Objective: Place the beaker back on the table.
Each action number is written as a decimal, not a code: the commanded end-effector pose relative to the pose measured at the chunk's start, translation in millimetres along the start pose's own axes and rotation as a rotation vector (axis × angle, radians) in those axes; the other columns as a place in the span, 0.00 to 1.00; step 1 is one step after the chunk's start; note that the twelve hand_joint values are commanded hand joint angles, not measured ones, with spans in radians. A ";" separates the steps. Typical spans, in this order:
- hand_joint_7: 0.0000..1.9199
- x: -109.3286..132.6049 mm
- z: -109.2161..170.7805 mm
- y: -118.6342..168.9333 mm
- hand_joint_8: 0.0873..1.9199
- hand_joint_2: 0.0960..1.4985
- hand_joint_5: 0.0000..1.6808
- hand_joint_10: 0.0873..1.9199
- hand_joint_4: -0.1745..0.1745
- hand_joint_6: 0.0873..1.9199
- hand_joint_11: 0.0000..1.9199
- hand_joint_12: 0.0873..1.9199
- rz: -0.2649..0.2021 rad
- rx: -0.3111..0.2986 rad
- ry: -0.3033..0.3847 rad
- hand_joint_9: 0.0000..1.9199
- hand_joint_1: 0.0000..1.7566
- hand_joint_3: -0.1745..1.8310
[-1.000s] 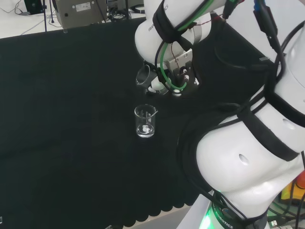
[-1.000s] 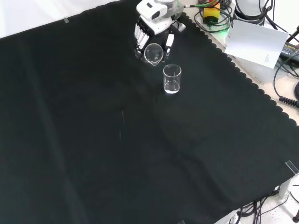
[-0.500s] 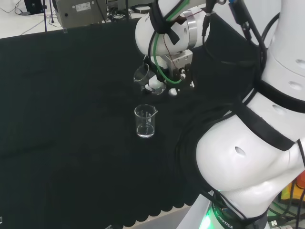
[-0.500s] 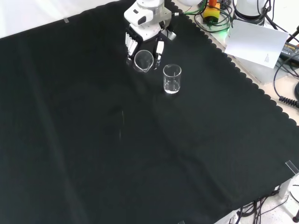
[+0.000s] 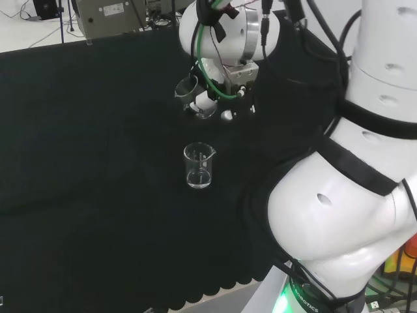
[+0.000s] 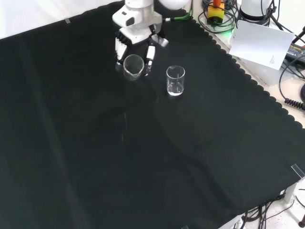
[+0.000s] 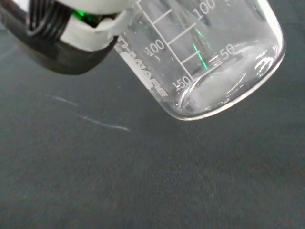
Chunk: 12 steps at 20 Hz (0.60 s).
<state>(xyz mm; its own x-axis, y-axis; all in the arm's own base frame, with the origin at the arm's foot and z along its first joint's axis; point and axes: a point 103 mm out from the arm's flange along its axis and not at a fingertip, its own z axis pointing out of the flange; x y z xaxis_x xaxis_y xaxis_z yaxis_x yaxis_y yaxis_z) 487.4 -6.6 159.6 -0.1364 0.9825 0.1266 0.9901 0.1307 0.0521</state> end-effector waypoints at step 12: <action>0.68 -36.6 71.0 73.5 0.51 0.77 0.62 0.36 0.19 0.49 0.70 0.30 0.031 -0.069 0.285 0.75 0.65 0.00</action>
<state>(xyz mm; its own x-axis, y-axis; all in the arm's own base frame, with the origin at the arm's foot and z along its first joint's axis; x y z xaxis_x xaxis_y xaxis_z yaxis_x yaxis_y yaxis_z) 558.1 -28.1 100.2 -0.1058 0.9355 0.3370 0.9917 0.0743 0.1050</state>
